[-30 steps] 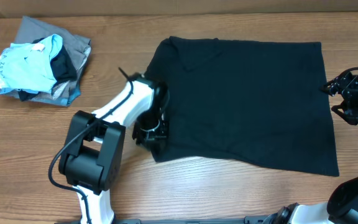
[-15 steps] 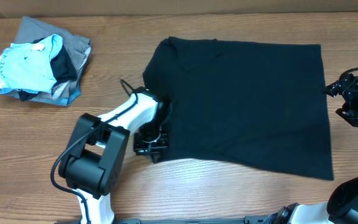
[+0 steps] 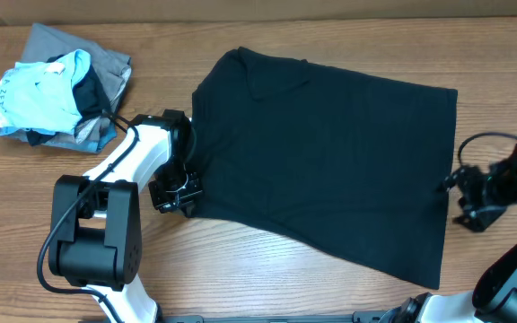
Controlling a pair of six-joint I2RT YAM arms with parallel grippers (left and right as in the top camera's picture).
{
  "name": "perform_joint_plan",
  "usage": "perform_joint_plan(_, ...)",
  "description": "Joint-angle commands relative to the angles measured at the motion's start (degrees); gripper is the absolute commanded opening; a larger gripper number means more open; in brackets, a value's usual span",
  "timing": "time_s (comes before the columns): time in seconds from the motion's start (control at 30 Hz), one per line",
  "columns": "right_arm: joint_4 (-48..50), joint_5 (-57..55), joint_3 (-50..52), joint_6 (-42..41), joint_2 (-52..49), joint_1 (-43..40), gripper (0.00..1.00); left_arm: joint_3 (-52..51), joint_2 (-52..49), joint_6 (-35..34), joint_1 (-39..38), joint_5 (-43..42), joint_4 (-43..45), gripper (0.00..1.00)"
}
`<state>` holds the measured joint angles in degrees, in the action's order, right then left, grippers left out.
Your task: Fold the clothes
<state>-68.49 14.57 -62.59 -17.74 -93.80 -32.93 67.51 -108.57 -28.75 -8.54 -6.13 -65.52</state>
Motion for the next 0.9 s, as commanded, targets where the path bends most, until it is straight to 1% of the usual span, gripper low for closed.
perform_joint_plan(0.0, 1.31, -0.63, 4.52, -0.33, 0.42, -0.13, 0.73, -0.15, 1.25, 0.46, 0.00, 1.03, 0.02, 0.08)
perform_joint_plan(0.03, 3.78, -0.59, 6.23, -0.63, 0.42, -0.20, 0.73, -0.15, 1.25, 0.46, 0.00, 1.03, 0.20, 0.09)
perform_joint_plan(0.13, 8.85, 0.09, 6.93, -1.14, 0.42, -0.15, 0.73, -0.15, 1.25, 0.46, 0.00, 0.98, 0.46, 0.09)
perform_joint_plan(0.17, 10.95, 1.07, 6.93, -1.16, 0.42, 0.04, 0.69, -0.15, 1.25, 0.48, 0.00, 1.01, 0.48, 0.09)
perform_joint_plan(0.23, 15.30, 4.24, 6.93, -1.18, 0.42, 0.26, 0.47, -0.15, 1.25, 0.48, 0.00, 0.98, 0.68, 0.10)
perform_joint_plan(0.27, 19.17, 6.49, 6.93, -1.77, 0.42, 0.48, 0.27, -0.15, 1.25, 0.50, -0.02, 0.98, 0.90, 0.10)
perform_joint_plan(0.33, 24.11, 8.07, 6.93, -3.34, 0.39, 1.07, 0.09, -0.15, 1.25, 0.50, -0.11, 0.96, 0.98, 0.11)
perform_joint_plan(0.37, 26.88, 8.04, 6.93, -4.48, 0.28, 1.70, 0.06, -0.15, 1.25, 0.50, -0.11, 0.90, 1.03, 0.11)
perform_joint_plan(0.47, 31.28, 7.50, 6.93, -6.05, -0.81, 4.85, 0.06, -0.15, 1.25, 1.11, -0.13, -0.02, 0.94, 0.11)
perform_joint_plan(0.63, 34.71, -0.15, 6.93, -13.25, -5.57, 9.64, 0.06, -0.15, 1.25, 1.40, -0.13, -1.22, 1.03, 0.14)
perform_joint_plan(0.7, 36.52, -1.29, 6.93, -15.85, -8.00, 10.73, 0.05, -0.15, 1.25, 1.49, -0.13, -1.22, 1.03, 0.15)
perform_joint_plan(0.77, 39.91, -1.27, 6.93, -19.41, -11.13, 11.56, 0.05, -0.15, 1.25, 1.49, -0.13, -1.36, 1.16, 0.19)
perform_joint_plan(0.87, 46.23, -1.20, 6.93, -25.00, -15.34, 12.17, 0.04, -0.15, 1.25, 1.46, -0.13, -1.42, 1.31, 0.27)
